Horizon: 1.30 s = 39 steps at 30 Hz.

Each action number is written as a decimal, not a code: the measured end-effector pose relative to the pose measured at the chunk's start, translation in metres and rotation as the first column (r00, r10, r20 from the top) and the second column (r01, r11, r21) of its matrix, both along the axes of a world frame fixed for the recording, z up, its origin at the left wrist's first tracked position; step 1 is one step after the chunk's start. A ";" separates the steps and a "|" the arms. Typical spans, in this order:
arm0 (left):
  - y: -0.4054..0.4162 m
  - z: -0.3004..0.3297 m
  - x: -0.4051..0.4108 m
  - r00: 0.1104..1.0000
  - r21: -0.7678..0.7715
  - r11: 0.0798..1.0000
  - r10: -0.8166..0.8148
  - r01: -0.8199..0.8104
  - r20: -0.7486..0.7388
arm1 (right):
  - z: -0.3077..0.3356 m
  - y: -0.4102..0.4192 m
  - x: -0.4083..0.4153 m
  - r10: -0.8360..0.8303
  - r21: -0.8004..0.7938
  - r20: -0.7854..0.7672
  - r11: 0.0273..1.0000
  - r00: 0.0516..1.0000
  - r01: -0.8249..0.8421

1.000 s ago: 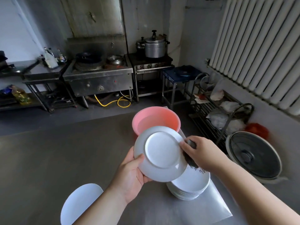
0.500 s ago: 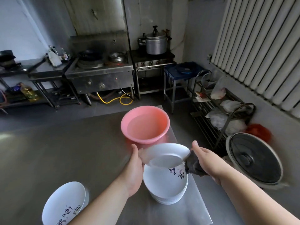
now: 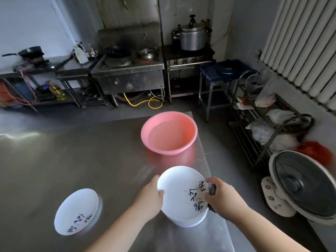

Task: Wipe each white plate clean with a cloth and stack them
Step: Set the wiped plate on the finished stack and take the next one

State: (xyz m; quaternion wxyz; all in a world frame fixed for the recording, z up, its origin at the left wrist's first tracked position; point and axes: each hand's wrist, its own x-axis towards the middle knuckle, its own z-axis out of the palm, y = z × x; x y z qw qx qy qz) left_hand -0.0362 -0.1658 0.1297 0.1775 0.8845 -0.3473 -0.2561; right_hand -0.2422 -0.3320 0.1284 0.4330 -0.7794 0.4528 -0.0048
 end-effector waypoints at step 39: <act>0.285 -0.124 0.278 0.947 0.314 0.895 0.280 -0.316 0.157 | -0.074 0.212 0.303 0.400 -0.032 -0.256 0.907 0.880 -0.421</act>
